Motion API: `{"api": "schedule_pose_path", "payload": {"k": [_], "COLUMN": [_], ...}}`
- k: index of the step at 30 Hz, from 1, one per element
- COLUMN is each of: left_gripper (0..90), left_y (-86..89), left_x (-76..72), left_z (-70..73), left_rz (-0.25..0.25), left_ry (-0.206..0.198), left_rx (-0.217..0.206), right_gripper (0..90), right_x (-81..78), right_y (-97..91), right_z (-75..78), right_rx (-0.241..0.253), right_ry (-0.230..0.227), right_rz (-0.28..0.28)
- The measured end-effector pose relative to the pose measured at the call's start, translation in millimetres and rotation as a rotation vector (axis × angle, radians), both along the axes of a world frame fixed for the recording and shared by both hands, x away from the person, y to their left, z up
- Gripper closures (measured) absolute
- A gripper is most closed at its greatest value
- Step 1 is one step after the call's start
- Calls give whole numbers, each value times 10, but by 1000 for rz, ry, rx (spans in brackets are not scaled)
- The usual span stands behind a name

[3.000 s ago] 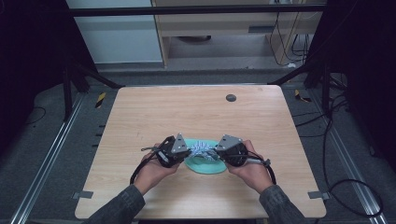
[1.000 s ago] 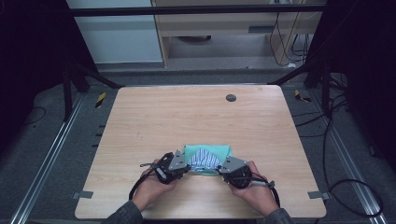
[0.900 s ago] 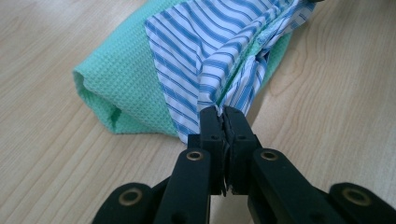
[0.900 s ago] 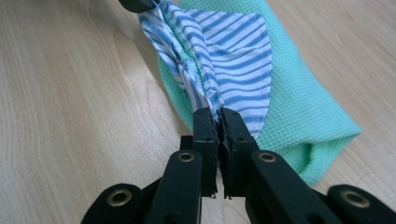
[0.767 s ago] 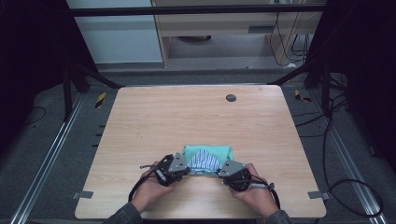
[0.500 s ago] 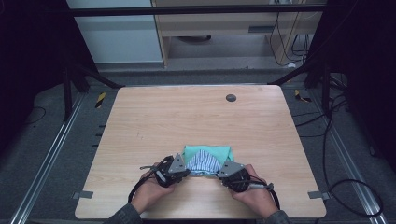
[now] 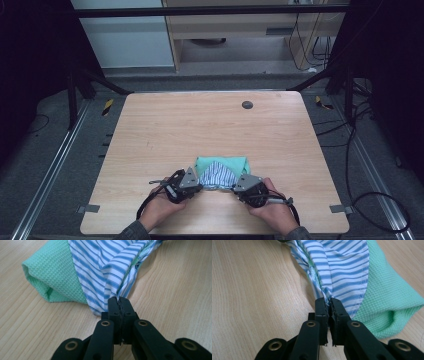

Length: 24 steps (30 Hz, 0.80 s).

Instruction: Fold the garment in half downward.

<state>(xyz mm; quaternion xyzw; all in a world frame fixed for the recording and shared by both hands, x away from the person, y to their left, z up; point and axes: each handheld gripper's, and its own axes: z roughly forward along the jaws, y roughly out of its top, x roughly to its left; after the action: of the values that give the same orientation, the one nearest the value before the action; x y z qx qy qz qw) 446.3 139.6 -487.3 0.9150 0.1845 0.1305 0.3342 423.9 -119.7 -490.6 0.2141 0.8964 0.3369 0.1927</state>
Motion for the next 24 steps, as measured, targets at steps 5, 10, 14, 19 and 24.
{"api": "schedule_pose_path", "payload": {"k": [5, 10, 14, 19, 24], "left_gripper": [641, 448, 220, 82, 80], "left_y": [104, 195, 257, 421, 598], "left_x": [-61, -100, -81, 82, 211], "left_z": [75, 115, 136, 114, 101], "left_rz": [54, 92, 122, 266, 321], "left_ry": [5, 9, 1, 3, 3], "left_rx": [-123, -151, -138, -124, -113], "right_gripper": [517, 369, 185, 119, 80], "right_x": [-50, -97, -114, -8, 97], "right_y": [-89, -167, -242, -377, -547], "right_z": [46, 63, 57, 32, 25], "right_rx": [48, 74, 77, 74, 95], "right_ry": [8, 24, -6, 10, 31], "right_rz": [-53, -87, -163, -269, -347]}}
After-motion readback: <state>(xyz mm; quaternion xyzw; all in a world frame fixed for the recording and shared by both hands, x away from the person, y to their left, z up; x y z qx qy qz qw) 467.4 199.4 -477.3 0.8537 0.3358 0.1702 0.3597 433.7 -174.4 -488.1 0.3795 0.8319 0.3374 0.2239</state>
